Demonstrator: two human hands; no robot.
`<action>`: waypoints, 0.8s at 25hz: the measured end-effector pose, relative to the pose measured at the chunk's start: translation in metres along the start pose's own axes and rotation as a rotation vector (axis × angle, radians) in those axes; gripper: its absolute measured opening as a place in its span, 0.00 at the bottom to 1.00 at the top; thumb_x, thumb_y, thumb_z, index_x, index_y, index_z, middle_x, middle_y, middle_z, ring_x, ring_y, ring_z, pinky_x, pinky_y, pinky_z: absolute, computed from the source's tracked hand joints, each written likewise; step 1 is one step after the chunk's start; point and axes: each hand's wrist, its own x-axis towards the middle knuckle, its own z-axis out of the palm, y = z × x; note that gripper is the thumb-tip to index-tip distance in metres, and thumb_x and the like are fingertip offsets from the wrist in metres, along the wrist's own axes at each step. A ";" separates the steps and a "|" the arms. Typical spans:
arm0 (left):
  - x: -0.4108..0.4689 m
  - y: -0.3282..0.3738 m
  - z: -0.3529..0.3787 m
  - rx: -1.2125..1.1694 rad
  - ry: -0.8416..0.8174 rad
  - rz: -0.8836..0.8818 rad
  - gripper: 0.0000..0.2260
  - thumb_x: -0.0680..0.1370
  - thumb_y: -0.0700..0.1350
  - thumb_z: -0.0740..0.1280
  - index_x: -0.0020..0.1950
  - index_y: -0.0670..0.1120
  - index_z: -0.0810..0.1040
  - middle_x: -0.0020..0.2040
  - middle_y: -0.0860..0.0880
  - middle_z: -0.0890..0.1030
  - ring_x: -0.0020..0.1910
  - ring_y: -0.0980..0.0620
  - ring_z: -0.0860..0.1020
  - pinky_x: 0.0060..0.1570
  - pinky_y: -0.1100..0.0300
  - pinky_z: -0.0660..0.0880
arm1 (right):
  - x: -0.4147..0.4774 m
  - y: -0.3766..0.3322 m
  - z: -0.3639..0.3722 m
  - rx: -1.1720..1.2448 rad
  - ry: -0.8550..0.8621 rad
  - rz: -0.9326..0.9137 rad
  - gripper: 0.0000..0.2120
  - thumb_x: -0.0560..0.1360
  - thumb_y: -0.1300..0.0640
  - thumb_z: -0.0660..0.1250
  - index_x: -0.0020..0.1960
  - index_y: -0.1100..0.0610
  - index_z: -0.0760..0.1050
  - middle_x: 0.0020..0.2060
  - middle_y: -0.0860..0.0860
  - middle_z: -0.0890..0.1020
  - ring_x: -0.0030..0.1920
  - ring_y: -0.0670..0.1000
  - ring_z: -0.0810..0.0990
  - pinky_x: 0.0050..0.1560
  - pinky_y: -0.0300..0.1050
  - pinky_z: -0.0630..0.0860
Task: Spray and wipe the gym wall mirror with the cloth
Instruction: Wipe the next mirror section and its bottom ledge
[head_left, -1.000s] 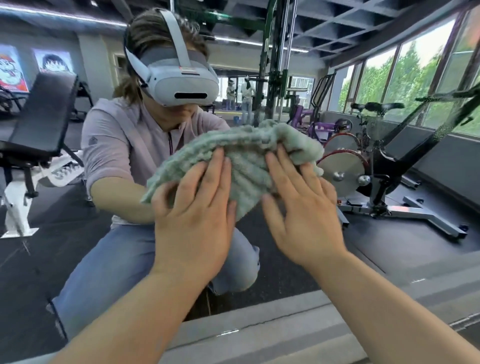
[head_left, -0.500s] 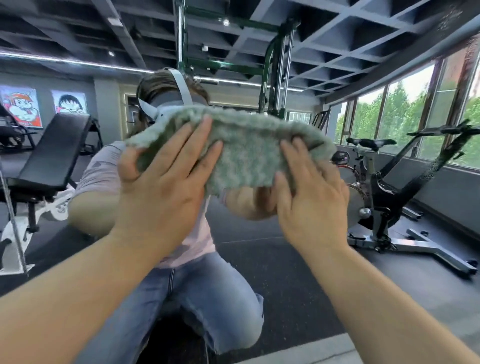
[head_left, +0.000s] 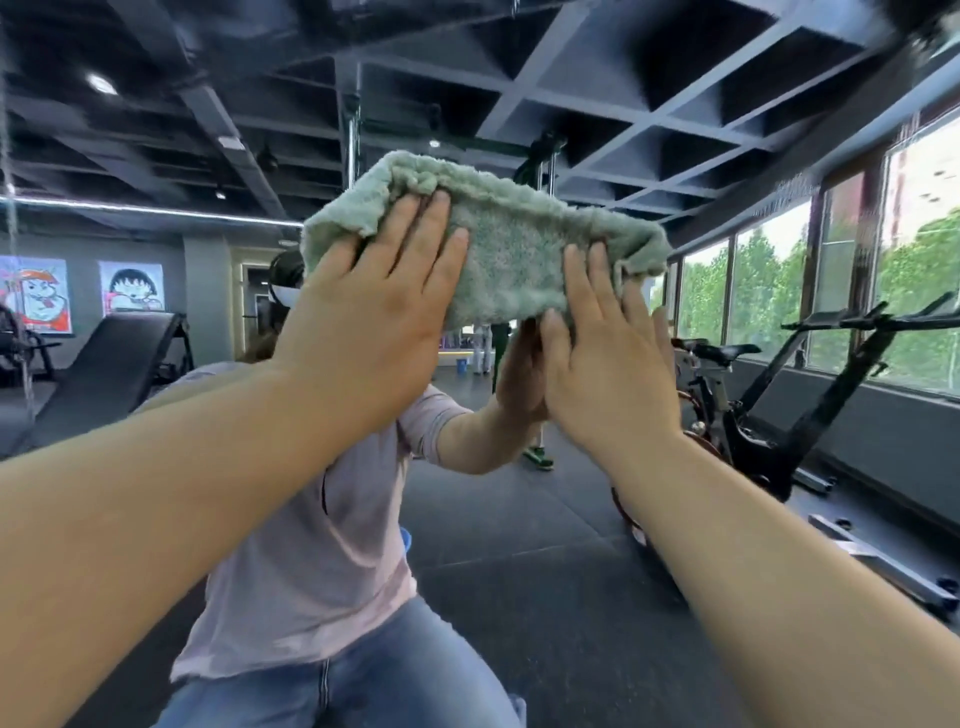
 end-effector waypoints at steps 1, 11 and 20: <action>0.028 -0.011 -0.001 -0.009 -0.004 -0.066 0.26 0.79 0.48 0.55 0.74 0.38 0.63 0.75 0.35 0.62 0.73 0.37 0.64 0.65 0.42 0.64 | 0.033 -0.006 -0.013 0.034 0.033 -0.012 0.26 0.82 0.43 0.44 0.79 0.44 0.42 0.78 0.42 0.45 0.78 0.50 0.43 0.77 0.54 0.41; 0.223 -0.107 -0.010 -0.175 0.106 -0.107 0.17 0.80 0.53 0.54 0.49 0.41 0.75 0.74 0.36 0.64 0.71 0.38 0.67 0.59 0.42 0.65 | 0.220 -0.044 -0.108 0.142 0.129 -0.072 0.28 0.80 0.42 0.42 0.78 0.47 0.51 0.75 0.40 0.46 0.78 0.50 0.46 0.77 0.57 0.42; 0.361 -0.212 -0.021 -0.063 0.066 -0.260 0.21 0.81 0.51 0.56 0.74 0.50 0.65 0.77 0.41 0.61 0.74 0.41 0.62 0.60 0.38 0.64 | 0.368 -0.107 -0.201 0.033 0.021 -0.118 0.27 0.78 0.38 0.36 0.77 0.37 0.40 0.78 0.45 0.42 0.78 0.53 0.42 0.75 0.56 0.38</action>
